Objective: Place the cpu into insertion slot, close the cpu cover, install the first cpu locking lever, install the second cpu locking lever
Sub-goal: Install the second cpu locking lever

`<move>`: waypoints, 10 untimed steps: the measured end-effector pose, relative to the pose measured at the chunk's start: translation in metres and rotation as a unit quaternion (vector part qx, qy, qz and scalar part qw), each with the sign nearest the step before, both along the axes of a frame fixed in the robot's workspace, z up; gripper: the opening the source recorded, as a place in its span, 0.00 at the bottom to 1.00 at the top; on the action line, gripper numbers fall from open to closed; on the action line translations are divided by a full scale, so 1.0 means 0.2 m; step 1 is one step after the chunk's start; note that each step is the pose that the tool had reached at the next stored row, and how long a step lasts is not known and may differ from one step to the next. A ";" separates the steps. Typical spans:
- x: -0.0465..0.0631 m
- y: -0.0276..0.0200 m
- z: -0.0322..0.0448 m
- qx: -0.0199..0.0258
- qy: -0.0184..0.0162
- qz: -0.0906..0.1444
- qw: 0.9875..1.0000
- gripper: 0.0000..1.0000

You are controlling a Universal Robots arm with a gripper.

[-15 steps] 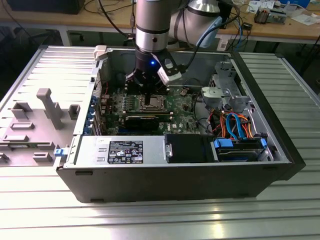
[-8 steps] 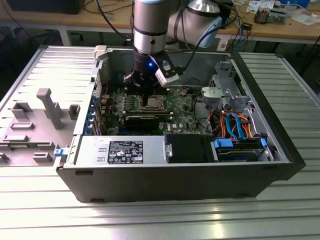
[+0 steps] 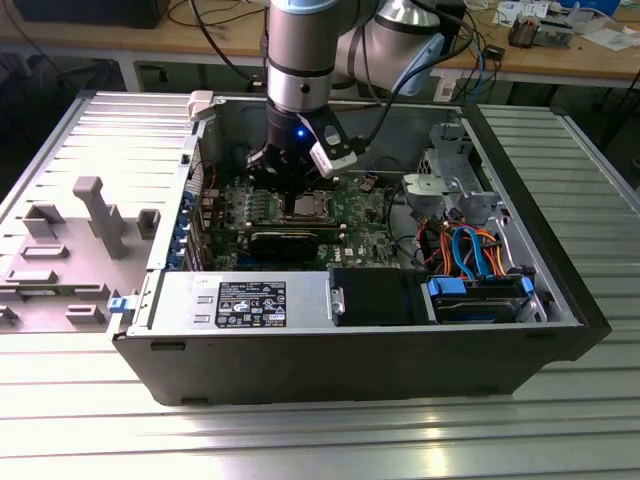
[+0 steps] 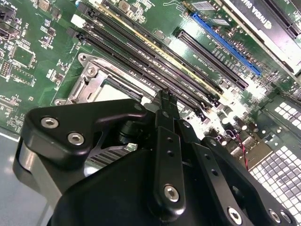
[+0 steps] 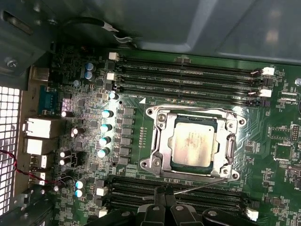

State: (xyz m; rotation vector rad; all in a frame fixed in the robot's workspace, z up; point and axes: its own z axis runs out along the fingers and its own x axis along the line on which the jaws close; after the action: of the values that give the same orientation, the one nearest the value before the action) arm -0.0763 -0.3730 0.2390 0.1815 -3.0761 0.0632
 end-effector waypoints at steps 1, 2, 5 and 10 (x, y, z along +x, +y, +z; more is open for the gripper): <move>0.00 0.000 0.000 0.000 0.000 0.000 1.000 0.11; 0.00 0.000 -0.001 0.000 0.000 0.000 1.000 0.11; 0.00 0.000 -0.002 0.000 0.000 0.000 1.000 0.11; -0.03 0.000 -0.004 0.000 0.000 0.000 1.000 0.11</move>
State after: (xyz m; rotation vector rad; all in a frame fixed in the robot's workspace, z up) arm -0.0820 -0.3731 0.2381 0.1818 -3.0761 0.0633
